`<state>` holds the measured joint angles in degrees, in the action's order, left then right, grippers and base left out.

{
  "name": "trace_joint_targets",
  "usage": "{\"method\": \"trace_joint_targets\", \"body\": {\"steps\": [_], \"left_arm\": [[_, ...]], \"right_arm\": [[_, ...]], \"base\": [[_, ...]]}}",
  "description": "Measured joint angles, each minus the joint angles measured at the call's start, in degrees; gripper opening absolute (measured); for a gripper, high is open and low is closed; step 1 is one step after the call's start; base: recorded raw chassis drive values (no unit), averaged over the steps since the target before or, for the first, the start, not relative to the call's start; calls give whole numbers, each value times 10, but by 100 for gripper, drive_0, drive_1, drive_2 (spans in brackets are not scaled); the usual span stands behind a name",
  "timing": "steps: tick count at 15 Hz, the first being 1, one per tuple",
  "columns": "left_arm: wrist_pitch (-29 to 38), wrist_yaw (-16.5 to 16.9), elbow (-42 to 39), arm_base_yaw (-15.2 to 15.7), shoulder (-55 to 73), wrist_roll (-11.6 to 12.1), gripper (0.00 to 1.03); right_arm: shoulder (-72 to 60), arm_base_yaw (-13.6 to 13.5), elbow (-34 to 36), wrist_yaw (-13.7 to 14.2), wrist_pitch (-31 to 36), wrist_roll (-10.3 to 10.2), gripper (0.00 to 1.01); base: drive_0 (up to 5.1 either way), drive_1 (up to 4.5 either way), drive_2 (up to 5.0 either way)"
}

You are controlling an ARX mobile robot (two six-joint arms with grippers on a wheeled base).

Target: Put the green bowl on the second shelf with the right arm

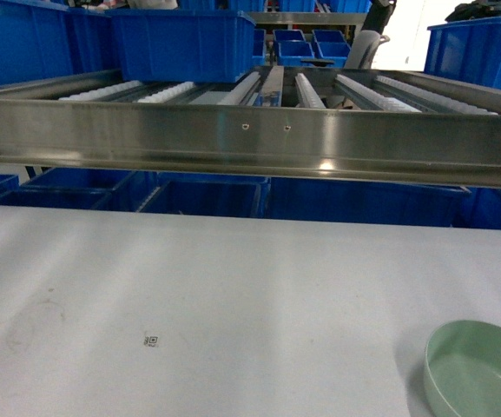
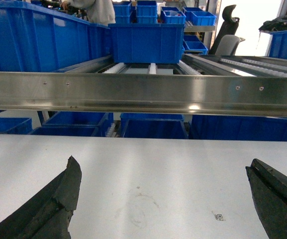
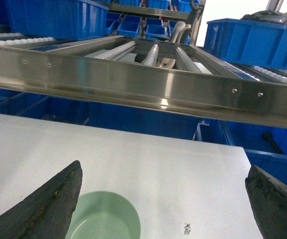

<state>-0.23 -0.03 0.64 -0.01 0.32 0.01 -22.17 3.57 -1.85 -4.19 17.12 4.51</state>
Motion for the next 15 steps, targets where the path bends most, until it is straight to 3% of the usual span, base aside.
{"method": "trace_joint_targets", "body": {"steps": [3,7,11,15], "left_arm": [[0,0,0,0,0,0,98],[0,0,0,0,0,0,98],[0,0,0,0,0,0,98],[0,0,0,0,0,0,98]], "right_arm": [[-216,-1,-82,-39,65,42,98],[-457,16,-196,-79,14,111,98],[-567,18,-270,-89,-22,148,98],[-610,-15,-296,-76,-62,173,98]], "base": [[0,0,0],[0,0,0],[0,0,0],[0,0,0]]}}
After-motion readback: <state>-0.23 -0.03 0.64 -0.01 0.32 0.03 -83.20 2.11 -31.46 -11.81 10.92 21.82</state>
